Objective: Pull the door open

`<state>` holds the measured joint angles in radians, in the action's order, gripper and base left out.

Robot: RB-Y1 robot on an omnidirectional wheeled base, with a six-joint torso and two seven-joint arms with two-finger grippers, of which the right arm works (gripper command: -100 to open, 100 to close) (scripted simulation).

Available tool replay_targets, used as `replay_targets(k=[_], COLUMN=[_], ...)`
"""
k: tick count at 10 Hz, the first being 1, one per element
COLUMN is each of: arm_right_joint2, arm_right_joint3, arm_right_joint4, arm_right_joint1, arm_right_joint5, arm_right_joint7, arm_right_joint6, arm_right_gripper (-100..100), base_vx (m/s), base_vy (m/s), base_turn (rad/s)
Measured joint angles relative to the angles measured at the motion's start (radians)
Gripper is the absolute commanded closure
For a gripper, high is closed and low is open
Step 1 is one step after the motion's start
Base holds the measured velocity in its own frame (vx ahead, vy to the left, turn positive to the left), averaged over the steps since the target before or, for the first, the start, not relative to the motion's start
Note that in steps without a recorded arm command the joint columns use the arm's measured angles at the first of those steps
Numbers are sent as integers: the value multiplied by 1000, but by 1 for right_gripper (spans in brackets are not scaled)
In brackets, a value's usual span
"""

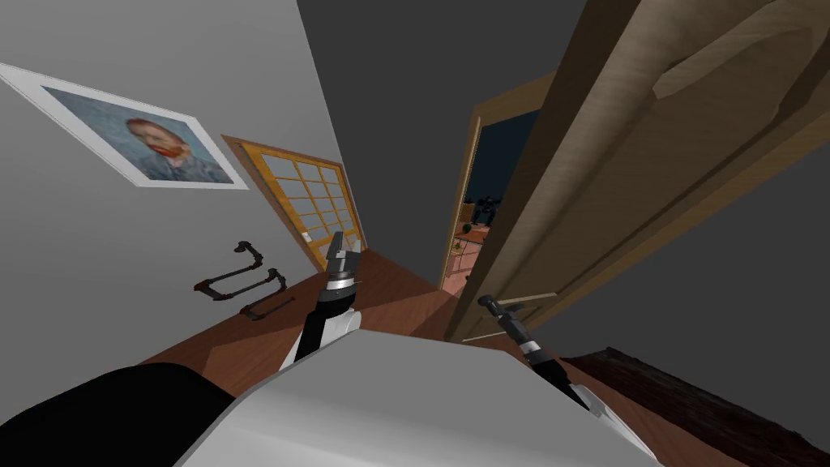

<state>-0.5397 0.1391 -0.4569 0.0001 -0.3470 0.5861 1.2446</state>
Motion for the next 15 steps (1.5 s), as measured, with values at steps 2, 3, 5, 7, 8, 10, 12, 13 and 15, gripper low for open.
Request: replay_targets(k=[2,3,5,7,8,10,12,13,15], arm_right_joint2=[-3,-5,-10,-14,-13,-14,-18,-19,-18], arm_right_joint3=[5,7,13,18,19,21,25,26,26], arm_right_joint4=[11,22,17,36,28,46,53,64,71], arm_right_joint1=[-1,-5,4,4,11,7,6,2,2], arm_right_joint5=[-3,-4,-7,-11,-13,-17,-19,-21,-24], arm_right_joint7=[1,0,2,3,5,3,4,3,3], arm_right_joint6=[11,21,29,44,43,60,72,79,82], arm_right_gripper=[100,100,100,100,100,100,100,100,100], base_vx=[-223,-223,-209,-181,-168,-186,-181,-73,-164], base_vy=[-112,-90,-90,-100,-109,-91,-83,-39,-79], base_turn=[225,180,151,183,156,164,99,29,172])
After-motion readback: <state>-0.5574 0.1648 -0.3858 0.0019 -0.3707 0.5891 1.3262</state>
